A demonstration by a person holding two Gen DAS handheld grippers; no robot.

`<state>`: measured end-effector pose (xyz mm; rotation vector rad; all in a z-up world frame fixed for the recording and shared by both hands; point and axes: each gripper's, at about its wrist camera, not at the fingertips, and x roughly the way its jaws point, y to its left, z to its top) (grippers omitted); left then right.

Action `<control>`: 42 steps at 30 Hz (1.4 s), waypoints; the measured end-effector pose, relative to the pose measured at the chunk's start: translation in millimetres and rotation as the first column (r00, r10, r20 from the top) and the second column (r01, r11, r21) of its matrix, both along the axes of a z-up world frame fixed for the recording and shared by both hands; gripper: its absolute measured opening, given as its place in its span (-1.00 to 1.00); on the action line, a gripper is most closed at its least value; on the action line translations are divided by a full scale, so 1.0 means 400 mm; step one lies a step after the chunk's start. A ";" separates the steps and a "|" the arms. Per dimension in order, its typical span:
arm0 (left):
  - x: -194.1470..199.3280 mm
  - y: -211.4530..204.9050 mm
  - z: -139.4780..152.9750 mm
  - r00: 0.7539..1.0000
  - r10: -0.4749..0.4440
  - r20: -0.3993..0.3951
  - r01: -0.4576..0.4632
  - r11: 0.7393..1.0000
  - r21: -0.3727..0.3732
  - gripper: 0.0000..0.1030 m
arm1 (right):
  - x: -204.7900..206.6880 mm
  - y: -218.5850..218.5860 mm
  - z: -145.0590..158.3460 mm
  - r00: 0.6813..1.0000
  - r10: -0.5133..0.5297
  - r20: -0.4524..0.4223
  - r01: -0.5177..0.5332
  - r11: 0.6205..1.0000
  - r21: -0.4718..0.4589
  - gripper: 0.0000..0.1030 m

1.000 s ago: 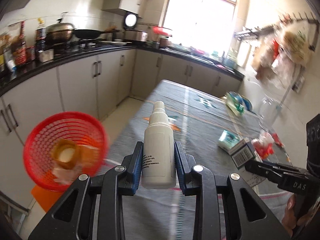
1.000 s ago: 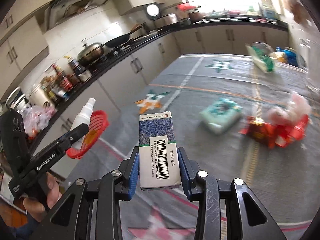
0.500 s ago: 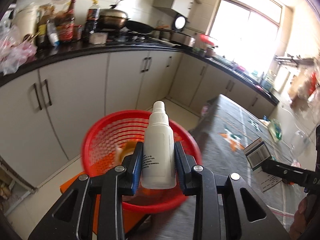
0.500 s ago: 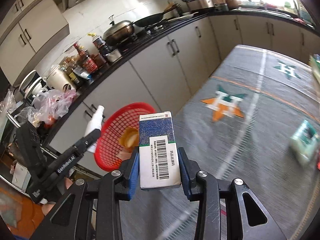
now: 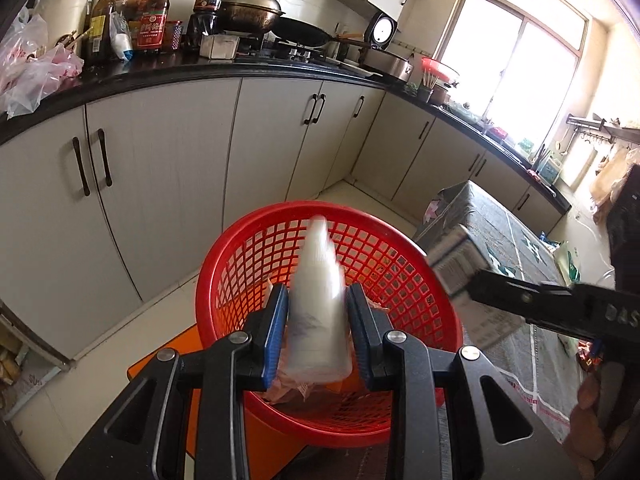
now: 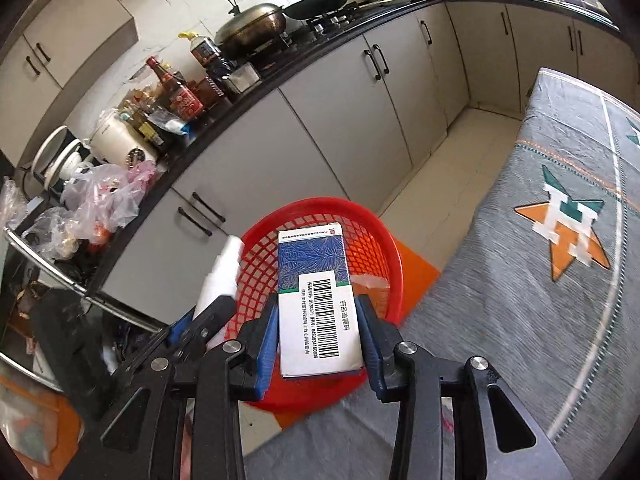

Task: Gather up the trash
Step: 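Open both tools to drop the bottle and box into the basket, then move both tools back over the table toward the red snack bags and white bag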

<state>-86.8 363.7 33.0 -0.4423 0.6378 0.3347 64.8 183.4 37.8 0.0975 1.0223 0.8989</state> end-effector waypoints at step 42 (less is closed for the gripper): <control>0.134 -0.597 0.106 0.900 -0.428 -0.083 0.436 0.891 0.129 0.08 | 0.037 -1.057 0.062 0.693 -0.721 -0.010 0.719 0.690 0.084 0.10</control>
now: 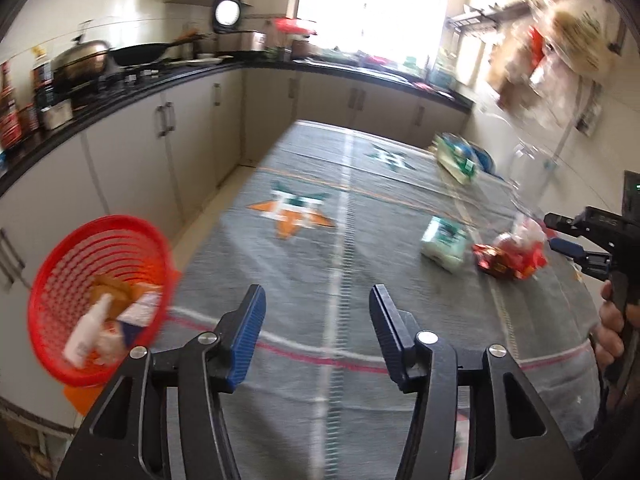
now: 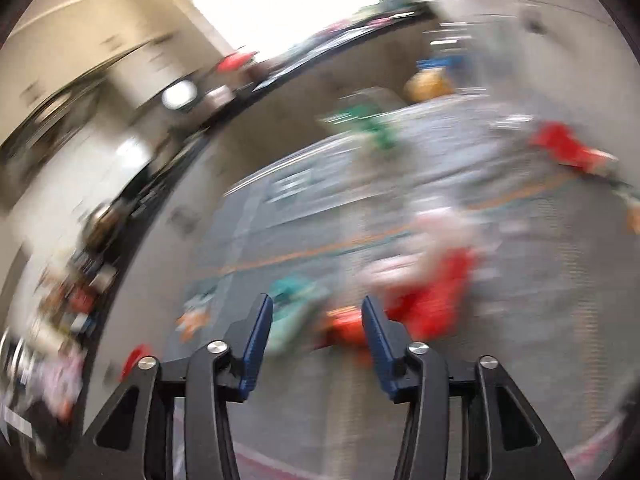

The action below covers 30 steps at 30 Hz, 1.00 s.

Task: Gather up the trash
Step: 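Move both tools back over the table toward the red snack bags and white bag, then grasp the white plastic bag and red packet with the right tool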

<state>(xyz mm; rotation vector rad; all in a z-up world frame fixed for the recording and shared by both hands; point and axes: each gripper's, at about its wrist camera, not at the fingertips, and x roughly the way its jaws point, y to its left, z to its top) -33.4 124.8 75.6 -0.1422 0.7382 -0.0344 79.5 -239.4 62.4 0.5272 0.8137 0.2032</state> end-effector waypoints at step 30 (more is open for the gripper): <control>0.413 -0.402 -0.134 0.933 -0.219 -0.286 0.275 0.945 0.175 0.58 | -0.001 -0.168 -0.062 0.990 -0.137 -0.009 0.138 0.987 0.087 -0.68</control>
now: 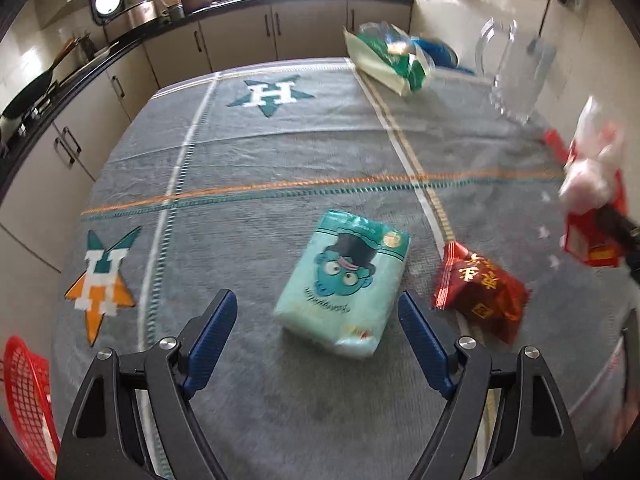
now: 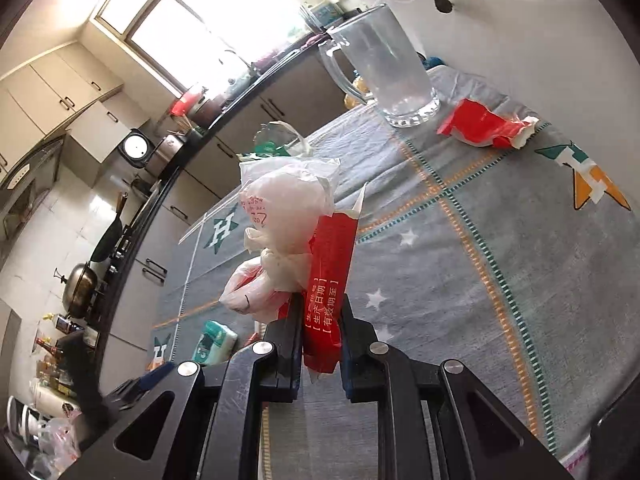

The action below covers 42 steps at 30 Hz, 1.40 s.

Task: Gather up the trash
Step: 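Grasp the white plastic bag and red packet with the right tool, then lift the red packet with the right tool while the left tool grasps the teal wipes pack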

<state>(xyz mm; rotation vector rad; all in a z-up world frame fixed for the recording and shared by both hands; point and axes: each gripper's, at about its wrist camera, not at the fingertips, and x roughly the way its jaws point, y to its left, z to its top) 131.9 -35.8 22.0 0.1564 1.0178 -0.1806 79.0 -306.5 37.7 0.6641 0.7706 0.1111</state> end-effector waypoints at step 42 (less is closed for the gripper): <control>-0.131 0.105 0.049 0.988 0.090 0.127 -0.077 0.991 -0.106 -0.29 | -0.019 0.093 0.033 0.998 0.064 0.017 -0.056 0.952 -0.302 -0.71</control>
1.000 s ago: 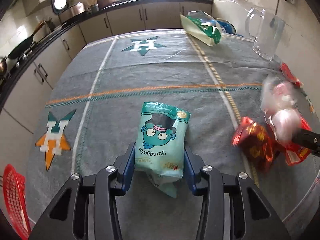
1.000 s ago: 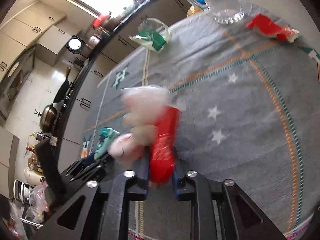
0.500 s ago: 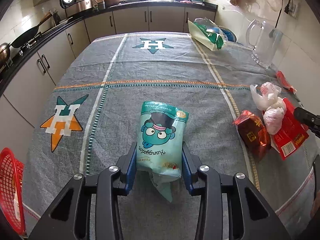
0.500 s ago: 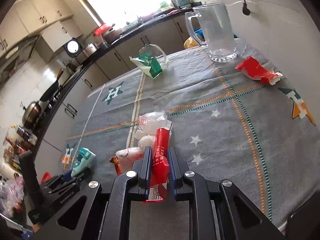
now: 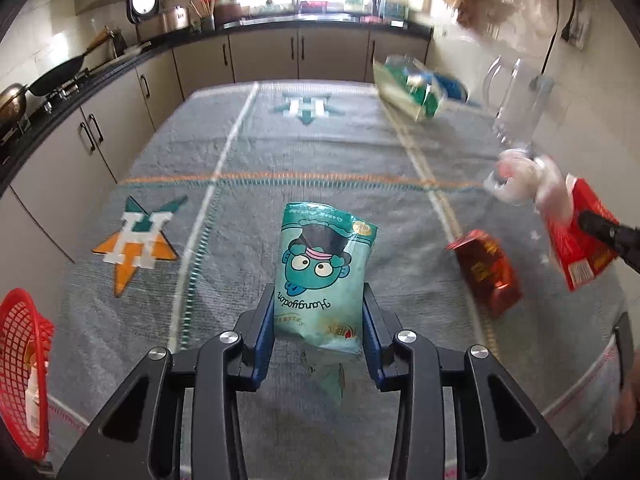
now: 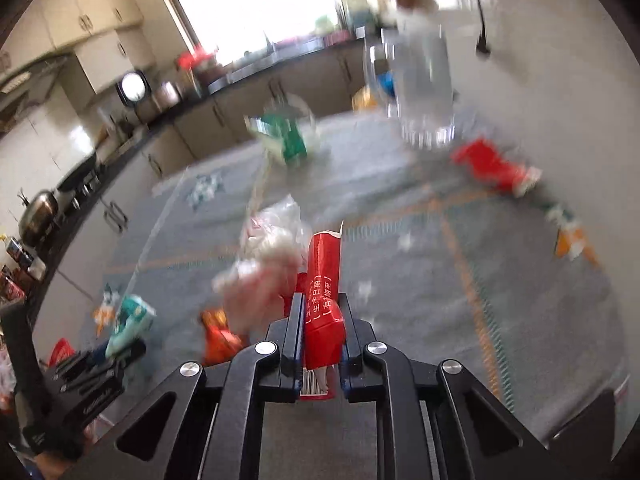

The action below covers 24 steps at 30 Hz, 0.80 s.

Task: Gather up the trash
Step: 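Lift the red packet with the right tool while the left tool grasps the teal wipes pack, then carry the teal wipes pack and red packet over the red basket with both tools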

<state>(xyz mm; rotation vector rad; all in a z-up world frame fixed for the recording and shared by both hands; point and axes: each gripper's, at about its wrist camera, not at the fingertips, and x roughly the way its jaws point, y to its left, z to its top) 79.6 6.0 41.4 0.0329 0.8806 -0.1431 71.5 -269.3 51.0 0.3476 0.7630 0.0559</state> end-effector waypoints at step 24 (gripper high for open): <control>-0.255 0.150 0.081 0.978 0.117 0.175 -0.106 0.992 -0.070 -0.29 | -0.089 0.224 0.046 0.883 0.392 0.258 -0.405 0.914 -0.005 -0.71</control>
